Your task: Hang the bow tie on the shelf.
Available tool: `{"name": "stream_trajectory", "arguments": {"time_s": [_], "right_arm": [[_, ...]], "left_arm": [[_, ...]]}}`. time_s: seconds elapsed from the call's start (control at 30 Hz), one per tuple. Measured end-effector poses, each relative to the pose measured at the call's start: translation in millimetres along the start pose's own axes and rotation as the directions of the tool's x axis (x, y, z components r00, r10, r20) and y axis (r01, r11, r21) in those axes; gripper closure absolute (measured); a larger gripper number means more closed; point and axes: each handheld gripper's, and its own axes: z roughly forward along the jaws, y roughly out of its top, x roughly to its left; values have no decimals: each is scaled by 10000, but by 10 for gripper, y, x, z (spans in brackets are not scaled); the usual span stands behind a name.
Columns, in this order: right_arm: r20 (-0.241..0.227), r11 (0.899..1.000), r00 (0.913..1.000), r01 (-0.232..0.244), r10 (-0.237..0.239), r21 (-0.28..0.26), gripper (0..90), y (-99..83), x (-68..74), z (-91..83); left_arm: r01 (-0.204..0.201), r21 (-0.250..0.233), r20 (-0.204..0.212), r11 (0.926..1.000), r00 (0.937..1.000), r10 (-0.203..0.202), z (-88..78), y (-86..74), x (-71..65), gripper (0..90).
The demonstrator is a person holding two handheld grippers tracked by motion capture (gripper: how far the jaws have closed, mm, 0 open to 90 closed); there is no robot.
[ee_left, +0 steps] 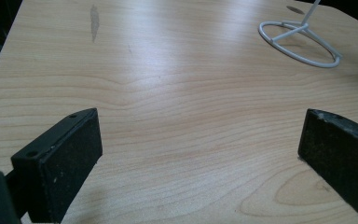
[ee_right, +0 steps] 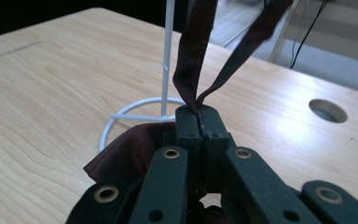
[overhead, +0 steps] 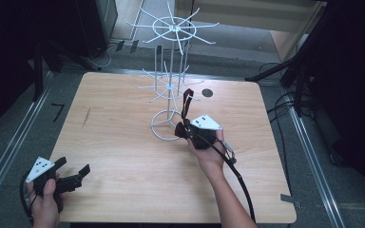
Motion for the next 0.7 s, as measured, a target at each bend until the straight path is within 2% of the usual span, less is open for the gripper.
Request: {"name": "stream_trajectory", "arguments": {"time_s": [0.23,0.3,0.33,0.37,0.47,0.5,0.53,0.57,0.6,0.63,0.67,0.7], "right_arm": [[2,9990,9998,-192,192,394,896,-95,-8,145],[7,9988,9999,-146,145,459,871,-110,-14,163],[66,9985,9999,-86,82,545,762,-118,-21,169],[66,9985,9999,-86,82,545,762,-118,-21,169],[371,9960,9991,184,-217,875,563,-122,-27,161],[463,9915,9989,35,-96,1302,473,-113,-51,130],[463,9915,9989,35,-96,1302,473,-113,-51,130],[457,9891,9988,-235,170,1455,372,-112,-93,80],[457,9891,9988,-235,170,1455,372,-112,-93,80],[437,9891,9987,-307,246,1439,329,-115,-115,48],[481,9893,9983,-404,339,1404,242,-127,-155,-25],[475,9892,9983,-396,332,1408,210,-132,-172,-48]], "left_arm": [[43,-29,13,10000,10000,-43,-1,-1,2,2],[38,-31,14,10000,10000,-38,-1,0,2,2],[36,-28,17,10000,10000,-36,-2,0,2,2],[36,-30,16,10000,10000,-36,-1,0,2,2],[37,-32,16,10000,10000,-37,-2,-1,1,2],[34,-31,16,10000,10000,-34,-2,-1,1,2],[33,-32,14,10000,10000,-33,-2,-1,1,2],[16,-17,11,10000,10000,-16,-2,-1,1,2],[16,-17,11,10000,10000,-16,-2,-1,1,2],[10,-11,4,10000,10000,-10,-2,0,1,2],[1,-11,-1,10000,10000,-1,-2,0,0,2],[1,-11,-1,10000,10000,-1,-2,0,0,2]]}}
